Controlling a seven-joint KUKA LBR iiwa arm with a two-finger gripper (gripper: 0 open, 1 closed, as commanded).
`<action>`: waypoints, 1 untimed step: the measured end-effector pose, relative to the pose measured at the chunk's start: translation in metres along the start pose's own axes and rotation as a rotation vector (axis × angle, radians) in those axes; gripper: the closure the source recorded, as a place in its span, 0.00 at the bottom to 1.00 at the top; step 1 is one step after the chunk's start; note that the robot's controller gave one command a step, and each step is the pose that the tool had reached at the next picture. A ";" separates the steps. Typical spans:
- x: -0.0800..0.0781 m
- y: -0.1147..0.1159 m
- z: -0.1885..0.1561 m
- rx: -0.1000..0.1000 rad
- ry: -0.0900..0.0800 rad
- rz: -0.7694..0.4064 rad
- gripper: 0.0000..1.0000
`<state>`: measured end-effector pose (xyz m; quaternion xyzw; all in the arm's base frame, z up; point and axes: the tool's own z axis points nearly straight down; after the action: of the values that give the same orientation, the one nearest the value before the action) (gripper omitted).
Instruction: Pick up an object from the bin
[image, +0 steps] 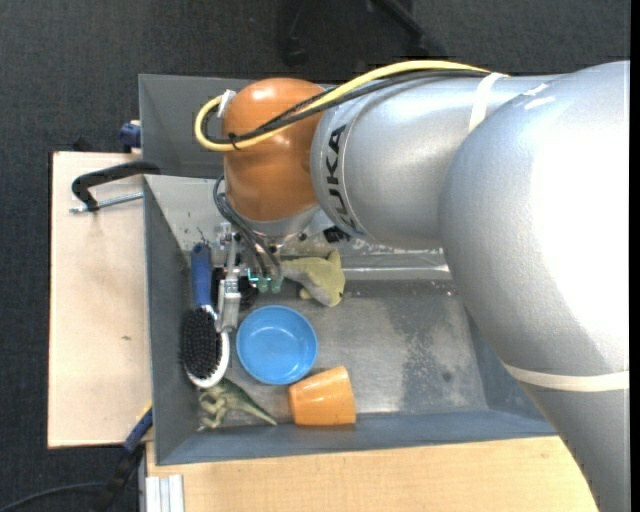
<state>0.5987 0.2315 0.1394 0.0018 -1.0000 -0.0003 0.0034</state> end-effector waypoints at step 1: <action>0.073 -0.065 0.063 0.000 -0.008 -0.169 0.00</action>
Offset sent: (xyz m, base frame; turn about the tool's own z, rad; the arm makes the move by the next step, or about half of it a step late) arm -0.0736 -0.0654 -0.0633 -0.1702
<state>0.5257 0.1663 0.0771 0.0863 -0.9963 -0.0005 -0.0008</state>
